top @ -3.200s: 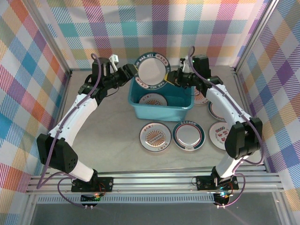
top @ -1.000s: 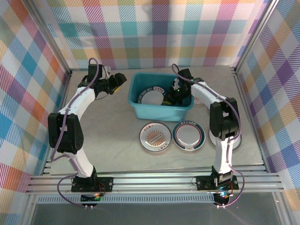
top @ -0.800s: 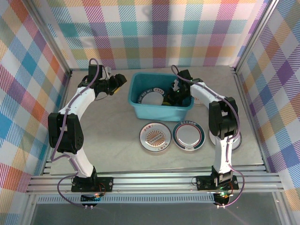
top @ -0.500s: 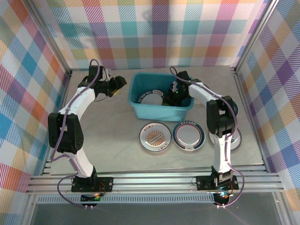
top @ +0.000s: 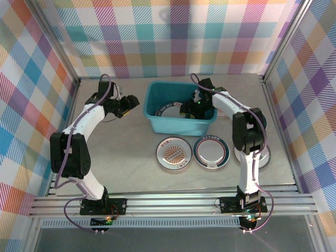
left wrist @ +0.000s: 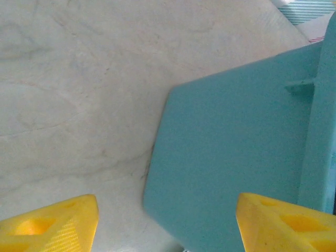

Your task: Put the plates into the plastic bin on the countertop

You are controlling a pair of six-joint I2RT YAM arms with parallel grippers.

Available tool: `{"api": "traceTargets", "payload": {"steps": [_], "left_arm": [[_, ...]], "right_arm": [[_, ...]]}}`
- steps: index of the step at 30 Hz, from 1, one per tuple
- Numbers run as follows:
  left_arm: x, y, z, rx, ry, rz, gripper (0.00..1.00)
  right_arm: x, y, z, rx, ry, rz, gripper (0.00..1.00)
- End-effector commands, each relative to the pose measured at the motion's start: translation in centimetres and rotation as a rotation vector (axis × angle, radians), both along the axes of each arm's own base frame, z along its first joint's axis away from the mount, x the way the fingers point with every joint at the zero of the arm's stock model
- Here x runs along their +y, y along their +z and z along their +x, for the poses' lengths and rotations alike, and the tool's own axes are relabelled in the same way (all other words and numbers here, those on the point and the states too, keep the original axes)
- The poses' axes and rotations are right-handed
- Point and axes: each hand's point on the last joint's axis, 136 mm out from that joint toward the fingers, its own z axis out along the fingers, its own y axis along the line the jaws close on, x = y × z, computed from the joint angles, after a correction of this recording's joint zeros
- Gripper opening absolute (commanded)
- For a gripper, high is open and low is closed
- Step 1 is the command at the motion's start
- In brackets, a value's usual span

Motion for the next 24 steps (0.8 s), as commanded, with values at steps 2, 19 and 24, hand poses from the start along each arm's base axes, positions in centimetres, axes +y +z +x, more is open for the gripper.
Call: {"api": "traceTargets", "payload": {"steps": [2,19,24], "left_arm": [[1.6,0.5,-1.9,-0.012,0.027,0.046,0.7],[1.0,-4.3,-9.0,0.091,-0.009,0.008,0.69],[-1.4,-6.0,-11.1,0.118,-0.116,0.003,0.68]], "right_arm": [[0.4,4.0,-0.1,-0.107,0.031,0.014,0.65],[-0.7,10.0,-0.9,-0.305,0.061,-0.012,0.82],[-1.1,11.9,-1.7,-0.365,0.066,-0.004,0.82]]}}
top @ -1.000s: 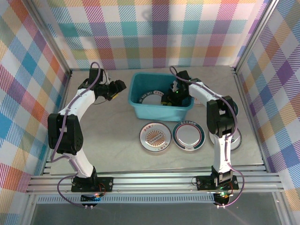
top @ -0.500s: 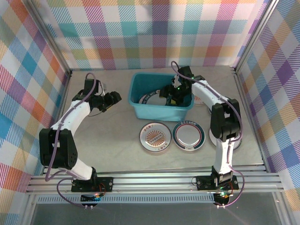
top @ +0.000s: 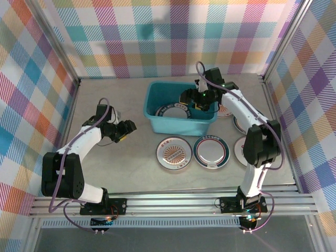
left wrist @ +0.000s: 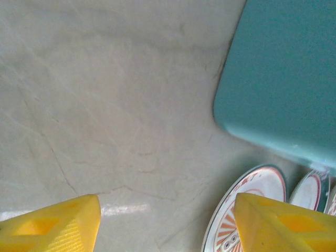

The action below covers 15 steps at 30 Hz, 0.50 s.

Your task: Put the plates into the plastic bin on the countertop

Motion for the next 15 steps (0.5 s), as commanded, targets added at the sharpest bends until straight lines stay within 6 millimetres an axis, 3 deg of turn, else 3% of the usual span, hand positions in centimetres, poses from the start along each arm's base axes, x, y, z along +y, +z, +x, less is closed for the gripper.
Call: {"api": "traceTargets", "payload": {"steps": [1,4,15], "left_arm": [[-2.5,0.1,-1.0,-0.035,-0.111,-0.027,0.67],[-3.3,-1.2,-1.6,-0.013,-0.128,-0.01,0.67],[-6.4,-3.0,-3.0,0.018,-0.238,-0.042,0.67]], "right_arm": [[-0.2,1.9,-0.9,-0.079,0.027,-0.002,0.83],[-0.4,1.7,-1.0,-0.082,0.033,-0.013,0.85],[-0.3,1.6,-0.8,-0.084,0.04,-0.021,0.85]]}}
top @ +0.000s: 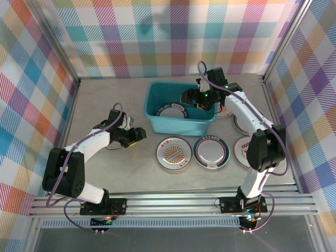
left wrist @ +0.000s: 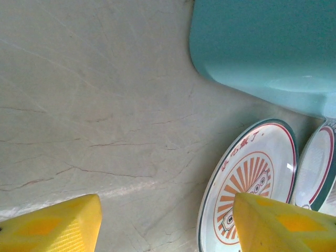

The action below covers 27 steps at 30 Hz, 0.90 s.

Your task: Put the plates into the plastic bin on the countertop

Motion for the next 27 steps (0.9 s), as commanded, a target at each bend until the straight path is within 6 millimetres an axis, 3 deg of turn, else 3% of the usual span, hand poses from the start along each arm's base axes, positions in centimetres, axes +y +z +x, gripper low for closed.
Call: {"api": "traceTargets", "payload": {"steps": [1,6,11,27], "left_arm": [[-1.9,-1.1,-1.0,0.012,-0.089,-0.023,0.67],[-4.0,-2.4,-2.0,0.048,-0.168,-0.039,0.67],[-6.4,-3.0,-1.8,0.038,-0.241,-0.062,0.66],[-9.2,-5.3,-1.8,0.097,-0.31,-0.071,0.66]], "right_arm": [[0.1,0.4,0.0,-0.026,0.017,-0.012,0.85],[-0.1,2.3,0.3,-0.071,0.015,-0.017,0.85],[-1.0,4.2,-0.2,-0.125,-0.004,-0.04,0.88],[-7.4,4.3,-2.5,-0.139,-0.15,-0.094,0.92]]}}
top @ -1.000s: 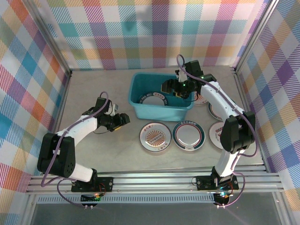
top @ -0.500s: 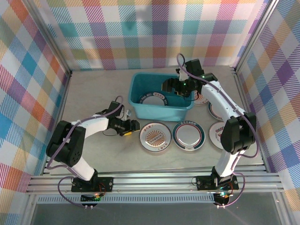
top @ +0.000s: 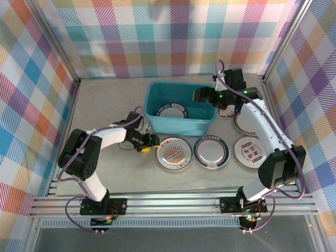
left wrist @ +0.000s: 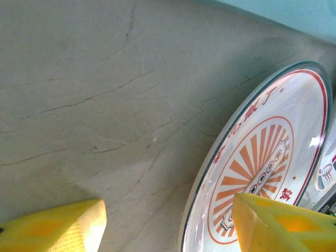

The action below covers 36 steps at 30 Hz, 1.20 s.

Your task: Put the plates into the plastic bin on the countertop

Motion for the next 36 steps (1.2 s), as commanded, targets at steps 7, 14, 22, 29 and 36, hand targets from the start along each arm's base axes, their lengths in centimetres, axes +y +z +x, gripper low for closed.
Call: {"api": "traceTargets", "payload": {"steps": [7,14,22,29,36], "left_arm": [[-3.3,-1.7,-0.1,-0.012,-0.091,-0.055,0.66],[-3.8,-2.3,-0.1,-0.004,-0.094,-0.056,0.63],[-4.2,-2.7,-0.2,-0.001,-0.097,-0.056,0.61],[-5.1,-2.0,-1.1,-0.003,-0.125,-0.089,0.6],[-4.7,-1.0,-1.3,-0.03,-0.111,-0.075,0.6]], "right_arm": [[-1.4,-1.0,-0.6,0.019,-0.028,-0.015,0.92],[-1.4,-1.3,-0.6,0.023,-0.03,-0.01,0.92],[-1.5,-2.1,-0.8,0.034,-0.04,0.0,0.92],[-1.6,-1.9,-0.8,0.02,-0.043,0.001,0.92],[-1.8,-2.3,-1.2,0.022,-0.051,0.005,0.92]]}}
